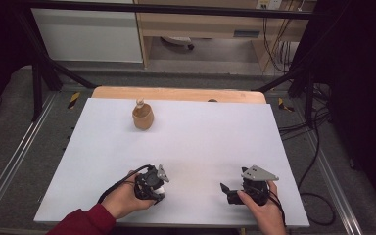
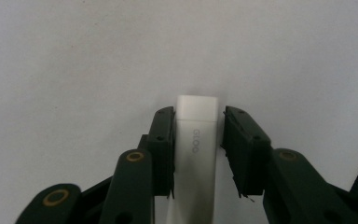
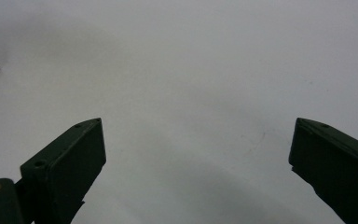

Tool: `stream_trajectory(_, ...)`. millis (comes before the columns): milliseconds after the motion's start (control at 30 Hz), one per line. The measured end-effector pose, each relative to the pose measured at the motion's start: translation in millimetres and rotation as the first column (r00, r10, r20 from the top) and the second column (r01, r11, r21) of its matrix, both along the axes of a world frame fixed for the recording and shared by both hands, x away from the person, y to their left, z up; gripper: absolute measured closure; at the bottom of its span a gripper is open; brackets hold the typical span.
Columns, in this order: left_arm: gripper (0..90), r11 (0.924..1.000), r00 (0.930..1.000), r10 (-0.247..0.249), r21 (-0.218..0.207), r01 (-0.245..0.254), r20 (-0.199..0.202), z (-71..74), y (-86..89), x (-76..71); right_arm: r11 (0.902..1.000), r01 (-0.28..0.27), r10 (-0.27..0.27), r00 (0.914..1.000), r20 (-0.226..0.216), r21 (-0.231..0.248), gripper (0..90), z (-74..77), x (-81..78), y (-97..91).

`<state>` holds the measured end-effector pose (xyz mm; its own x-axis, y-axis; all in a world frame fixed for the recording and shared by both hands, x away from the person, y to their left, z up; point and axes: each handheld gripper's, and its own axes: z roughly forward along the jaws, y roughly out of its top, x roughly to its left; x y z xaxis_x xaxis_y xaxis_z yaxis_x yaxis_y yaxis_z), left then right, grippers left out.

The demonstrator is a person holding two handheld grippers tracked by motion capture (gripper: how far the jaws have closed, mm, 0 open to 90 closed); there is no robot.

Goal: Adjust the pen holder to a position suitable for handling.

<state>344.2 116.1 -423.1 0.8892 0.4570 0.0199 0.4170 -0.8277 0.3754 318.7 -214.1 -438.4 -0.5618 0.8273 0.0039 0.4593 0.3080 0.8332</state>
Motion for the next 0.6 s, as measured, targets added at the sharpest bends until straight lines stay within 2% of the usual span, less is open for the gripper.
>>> stream_trajectory(133,71.0,0.9999,0.9999,-0.012,-0.011,0.012,0.009,-0.7,1.1,-2.3,1.0,-0.003,0.003,1.0,0.001,-0.003,4.2,0.0,0.0,0.3)
stream_trajectory(400,71.2,0.9995,0.9998,-0.008,-0.032,0.008,0.016,1.6,4.6,-2.7,1.0,0.0,0.0,1.0,0.005,-0.002,4.3,0.3,-0.2,0.2)
stream_trajectory(533,71.2,0.9965,0.9986,0.012,-0.083,-0.007,0.052,7.9,9.8,-1.4,1.0,-0.003,0.003,1.0,0.002,-0.004,4.3,-0.2,0.5,0.8)
stream_trajectory(600,71.2,0.9922,0.9968,0.029,-0.123,-0.02,0.074,12.4,11.8,0.0,0.9999,-0.008,0.008,1.0,0.002,-0.007,4.2,-0.1,-0.1,0.8)
